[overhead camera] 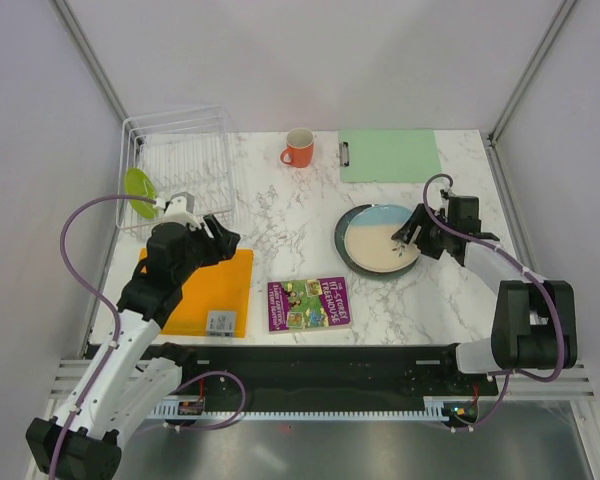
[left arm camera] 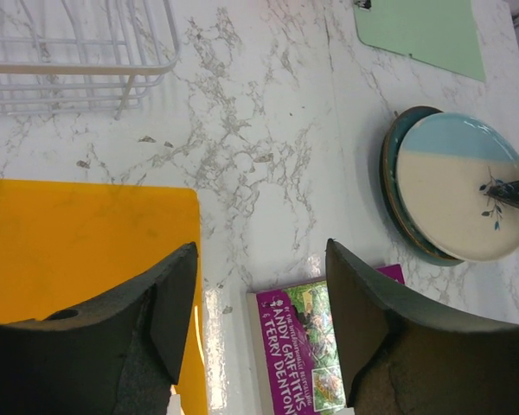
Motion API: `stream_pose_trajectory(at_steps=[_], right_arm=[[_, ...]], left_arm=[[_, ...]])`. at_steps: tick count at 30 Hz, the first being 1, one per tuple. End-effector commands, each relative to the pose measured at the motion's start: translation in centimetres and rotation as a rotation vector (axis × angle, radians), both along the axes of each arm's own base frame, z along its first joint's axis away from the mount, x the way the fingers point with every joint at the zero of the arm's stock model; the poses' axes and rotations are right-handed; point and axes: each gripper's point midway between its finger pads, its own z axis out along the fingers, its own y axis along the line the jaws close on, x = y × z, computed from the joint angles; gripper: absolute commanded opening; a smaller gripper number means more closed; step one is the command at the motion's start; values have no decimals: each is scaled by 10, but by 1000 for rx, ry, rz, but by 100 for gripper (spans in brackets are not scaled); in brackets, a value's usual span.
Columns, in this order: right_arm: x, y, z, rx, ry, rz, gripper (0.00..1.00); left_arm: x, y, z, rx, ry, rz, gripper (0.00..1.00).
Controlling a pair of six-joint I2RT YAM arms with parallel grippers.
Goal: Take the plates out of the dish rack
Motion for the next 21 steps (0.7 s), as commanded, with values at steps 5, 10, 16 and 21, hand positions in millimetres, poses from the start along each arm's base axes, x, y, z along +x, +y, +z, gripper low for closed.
stream_pose_trajectory(at_steps=[5,10,16,21], right_arm=[[-4,-34,11,-218,35,-10,78],[-7,-29,3,-238,77,36,79],[-5,-16,15,-253,37,63,80],[-5,-29,50,-315,-64,-19,82]], left_arm=[[22,33,30,182,-76,123,72],[30,35,37,215,-76,126,72],[42,82,57,349,-92,344,88],[63,164,86,517,-75,625,92]])
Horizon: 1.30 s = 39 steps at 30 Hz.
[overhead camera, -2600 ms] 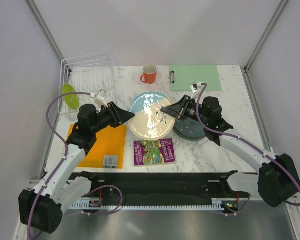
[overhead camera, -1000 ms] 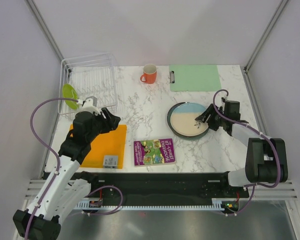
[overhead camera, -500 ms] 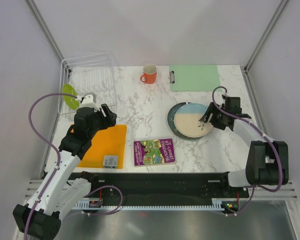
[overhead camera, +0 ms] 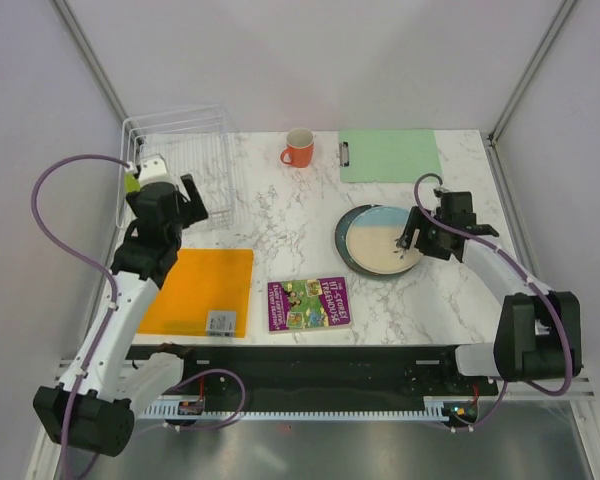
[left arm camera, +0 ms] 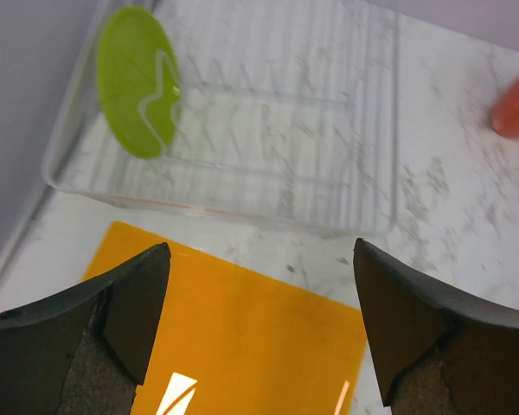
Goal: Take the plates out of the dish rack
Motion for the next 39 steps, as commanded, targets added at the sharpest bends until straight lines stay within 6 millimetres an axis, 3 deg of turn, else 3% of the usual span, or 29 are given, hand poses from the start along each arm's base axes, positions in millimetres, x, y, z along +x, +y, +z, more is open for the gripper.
stream_pose_trajectory(at_steps=[1,2,3,9,13,14,15,17,19,20,30,39], right_arm=[[11,-17,59,-75,-182,-68,82],[13,-22,67,-95,-206,-84,83],[12,-24,73,-101,-222,-92,83],[12,-28,96,-127,-282,-88,85],[15,-31,94,-153,-278,-76,86],[15,-31,93,-154,-277,-75,86],[17,-30,91,-153,-275,-73,86],[18,-29,89,-145,-275,-69,86],[19,-27,86,-139,-272,-61,86],[20,-27,84,-136,-267,-59,86],[22,-20,74,-86,-245,-28,86],[23,-20,73,-77,-244,-26,86]], left_arm=[[18,84,45,183,-59,278,92],[27,91,41,177,-54,282,92],[32,113,47,179,-72,333,91],[70,146,32,173,-14,364,91],[92,164,9,133,40,370,90],[99,167,11,108,28,358,89],[108,170,-4,90,63,351,89],[119,172,-9,39,74,333,88],[131,172,-27,-1,105,313,88],[136,175,-24,-23,97,322,88],[163,179,-57,-58,146,315,82],[164,196,-81,-13,153,394,78]])
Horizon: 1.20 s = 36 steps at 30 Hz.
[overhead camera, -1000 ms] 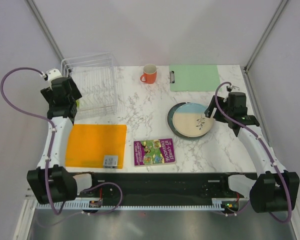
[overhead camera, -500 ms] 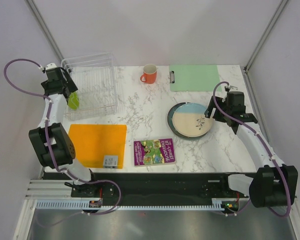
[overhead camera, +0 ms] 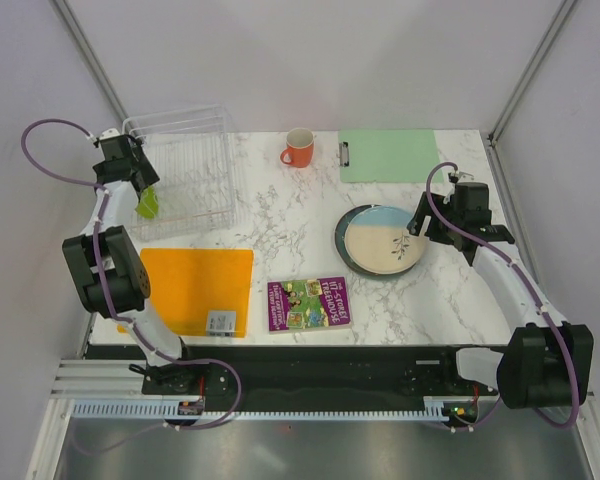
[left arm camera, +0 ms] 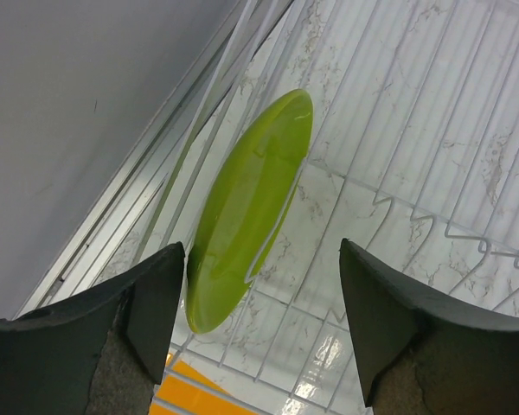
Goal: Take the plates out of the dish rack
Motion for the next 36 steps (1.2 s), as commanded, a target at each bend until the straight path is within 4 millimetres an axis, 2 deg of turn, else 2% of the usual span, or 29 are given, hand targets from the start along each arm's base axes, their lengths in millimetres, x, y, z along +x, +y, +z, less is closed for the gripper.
stream_pose_trajectory(at_steps=[1,8,14,15,17,23,24,26,29,30,32,33,36], right_arm=[[8,1,8,5,-38,18,86],[8,1,8,12,-37,21,86],[7,1,7,17,-35,24,86],[7,2,6,19,-33,24,86],[7,1,6,18,-34,23,86],[7,3,5,25,-35,27,86],[7,2,5,25,-35,25,86],[7,3,4,27,-35,28,86],[6,4,4,34,-34,32,86],[6,5,5,34,-36,34,86],[6,5,4,37,-36,36,86],[6,5,4,37,-36,38,86],[4,6,3,42,-35,44,86]], left_arm=[[9,13,11,37,-79,62,78],[9,19,-9,49,-35,88,73],[7,22,-22,56,-7,109,59],[7,22,-22,57,-9,110,53],[7,22,-22,61,-8,114,48],[3,23,-14,63,-23,130,21],[2,23,-7,61,-40,134,12],[1,23,1,69,-52,133,4],[-2,23,26,90,-95,138,2],[-4,22,42,108,-121,141,2],[-6,21,59,128,-151,141,2],[-9,19,76,154,-174,144,2],[-14,15,106,232,-201,156,2]])
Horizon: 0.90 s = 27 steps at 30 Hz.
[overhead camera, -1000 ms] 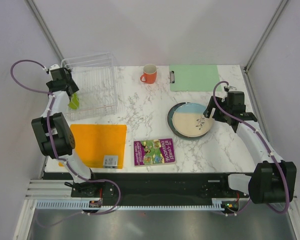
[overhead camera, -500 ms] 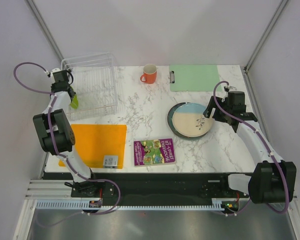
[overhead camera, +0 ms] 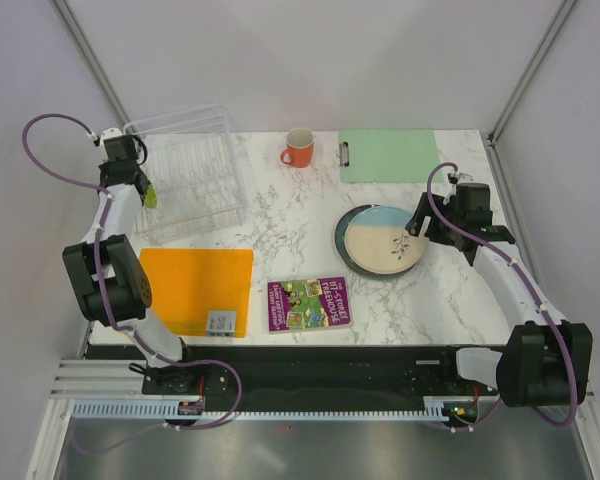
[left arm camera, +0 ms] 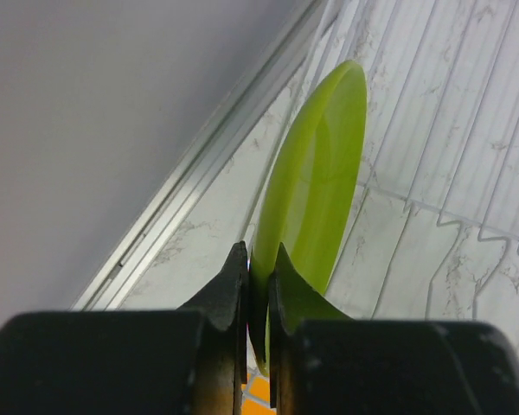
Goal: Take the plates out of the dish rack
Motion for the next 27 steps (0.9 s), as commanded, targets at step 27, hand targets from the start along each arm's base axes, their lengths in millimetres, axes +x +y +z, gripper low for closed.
stream_pose_trajectory(at_steps=[27], right_arm=[[-50,125,151,525,-373,394,88]], left_arm=[[-147,-351,117,-944,-405,-966,2]])
